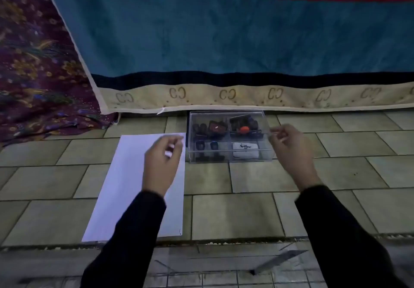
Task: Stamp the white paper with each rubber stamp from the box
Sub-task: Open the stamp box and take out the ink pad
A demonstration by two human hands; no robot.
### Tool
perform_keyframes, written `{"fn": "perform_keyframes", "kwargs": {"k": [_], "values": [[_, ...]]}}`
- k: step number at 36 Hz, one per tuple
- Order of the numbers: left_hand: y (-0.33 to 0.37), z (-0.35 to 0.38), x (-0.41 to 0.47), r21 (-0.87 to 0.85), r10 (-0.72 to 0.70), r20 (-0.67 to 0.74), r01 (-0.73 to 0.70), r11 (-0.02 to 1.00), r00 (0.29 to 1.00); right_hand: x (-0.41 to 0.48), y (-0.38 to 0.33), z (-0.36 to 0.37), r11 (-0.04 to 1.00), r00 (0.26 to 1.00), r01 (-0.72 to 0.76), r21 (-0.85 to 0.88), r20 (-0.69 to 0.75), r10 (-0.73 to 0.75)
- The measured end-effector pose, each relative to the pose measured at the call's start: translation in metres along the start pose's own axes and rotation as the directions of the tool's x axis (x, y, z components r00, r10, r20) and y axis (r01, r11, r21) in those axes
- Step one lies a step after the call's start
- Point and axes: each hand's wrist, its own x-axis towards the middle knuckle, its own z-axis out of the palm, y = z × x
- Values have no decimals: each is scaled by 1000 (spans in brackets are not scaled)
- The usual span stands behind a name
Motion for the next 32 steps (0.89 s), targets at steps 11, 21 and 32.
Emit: {"fn": "perform_keyframes", "kwargs": {"k": [11,21,32], "values": [[-19,44,77,150,-379,231,353,924,896,54,31,37,950,976,-195,-243,45,211],[-20,44,71,242,-274,167,230,943,947,45,35,34,979,993,-121,-162,-18,119],[6,5,30,149,-251,111,233,961,962,-2,26,1,986,982,-138,90,-120,149]]}}
